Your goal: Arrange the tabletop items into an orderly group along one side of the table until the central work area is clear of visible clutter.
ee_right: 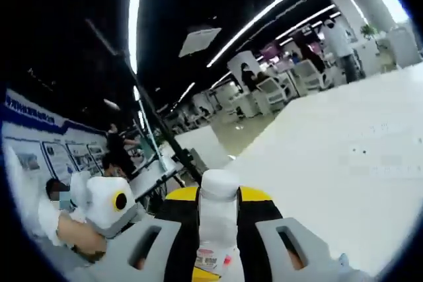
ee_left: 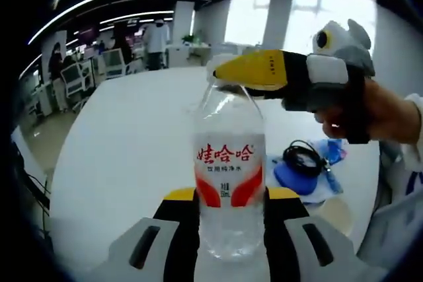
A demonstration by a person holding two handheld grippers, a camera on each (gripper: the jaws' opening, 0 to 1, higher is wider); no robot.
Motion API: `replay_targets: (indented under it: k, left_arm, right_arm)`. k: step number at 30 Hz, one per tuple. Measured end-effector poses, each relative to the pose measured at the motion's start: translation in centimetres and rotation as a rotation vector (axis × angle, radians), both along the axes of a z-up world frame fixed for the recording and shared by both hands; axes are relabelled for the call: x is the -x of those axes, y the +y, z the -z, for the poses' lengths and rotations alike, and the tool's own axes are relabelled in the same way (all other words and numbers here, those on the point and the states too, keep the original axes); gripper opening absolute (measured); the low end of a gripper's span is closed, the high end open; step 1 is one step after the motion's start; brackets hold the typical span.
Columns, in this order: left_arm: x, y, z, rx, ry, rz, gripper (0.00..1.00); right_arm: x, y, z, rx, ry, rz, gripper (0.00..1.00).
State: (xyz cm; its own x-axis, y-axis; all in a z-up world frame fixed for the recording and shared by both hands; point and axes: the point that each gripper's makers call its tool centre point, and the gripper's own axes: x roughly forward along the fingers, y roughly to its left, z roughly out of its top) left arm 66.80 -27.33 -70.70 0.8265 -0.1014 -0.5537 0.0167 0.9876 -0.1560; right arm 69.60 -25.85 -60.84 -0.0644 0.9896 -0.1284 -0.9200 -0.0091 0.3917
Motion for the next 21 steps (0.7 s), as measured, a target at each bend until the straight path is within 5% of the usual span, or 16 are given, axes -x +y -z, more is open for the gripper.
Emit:
replay_targets:
  k: [2, 5, 21]
  left_arm:
    - [-0.1, -0.1, -0.1, -0.003, -0.003, -0.004, 0.33]
    - [-0.3, -0.3, -0.2, -0.005, -0.014, -0.007, 0.33]
    - [-1.9, 0.6, 0.0, -0.062, -0.028, -0.076, 0.34]
  right_arm:
    - [1.3, -0.1, -0.9, -0.021, -0.134, -0.056, 0.16]
    - [2.1, -0.3, -1.4, -0.053, -0.221, -0.087, 0.16]
    - [0.7, 0.4, -1.5, -0.081, -0.253, -0.177, 0.17]
